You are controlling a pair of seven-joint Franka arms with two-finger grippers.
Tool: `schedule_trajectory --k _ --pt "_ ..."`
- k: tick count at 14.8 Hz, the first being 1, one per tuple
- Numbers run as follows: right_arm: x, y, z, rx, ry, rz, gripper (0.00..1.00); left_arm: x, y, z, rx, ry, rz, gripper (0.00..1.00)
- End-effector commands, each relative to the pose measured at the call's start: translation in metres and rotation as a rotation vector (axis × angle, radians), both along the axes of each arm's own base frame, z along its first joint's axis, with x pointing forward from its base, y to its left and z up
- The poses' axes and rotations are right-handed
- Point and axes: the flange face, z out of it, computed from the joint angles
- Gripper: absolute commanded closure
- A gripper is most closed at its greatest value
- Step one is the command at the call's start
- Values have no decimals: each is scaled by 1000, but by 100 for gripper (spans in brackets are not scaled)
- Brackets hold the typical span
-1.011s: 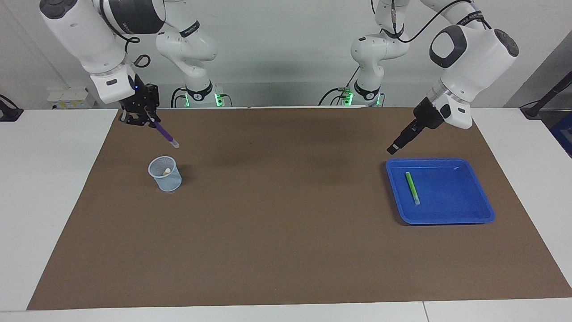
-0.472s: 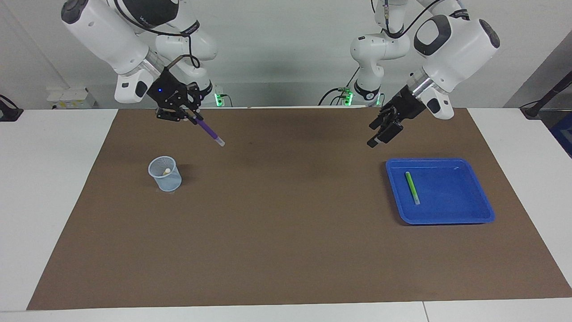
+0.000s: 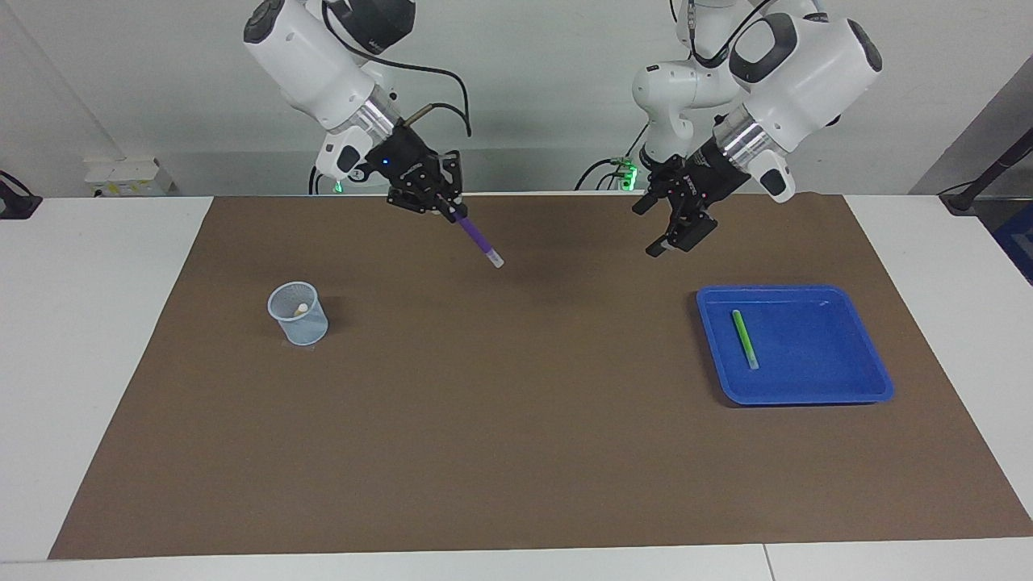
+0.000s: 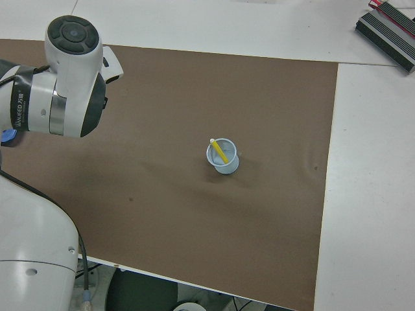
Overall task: Right arm passes pens to left for tray arrangement
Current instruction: 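Carry the purple pen toward the left gripper while the left gripper approaches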
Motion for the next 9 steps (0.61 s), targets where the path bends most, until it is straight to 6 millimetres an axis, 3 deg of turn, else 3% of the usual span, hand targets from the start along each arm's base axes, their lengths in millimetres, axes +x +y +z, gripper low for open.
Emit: schedule_trajectory --k 1,5,9 --pt "-12 18 8 101 59 -148 100 -14 -21 -2 -16 6 16 2" --pt "-25 53 1 202 80 -311 100 -23 -29 -3 -145 -30 -56 1" --pt "-35 72 -1 232 77 -348 100 -33 -33 -9 -189 -57 -101 2"
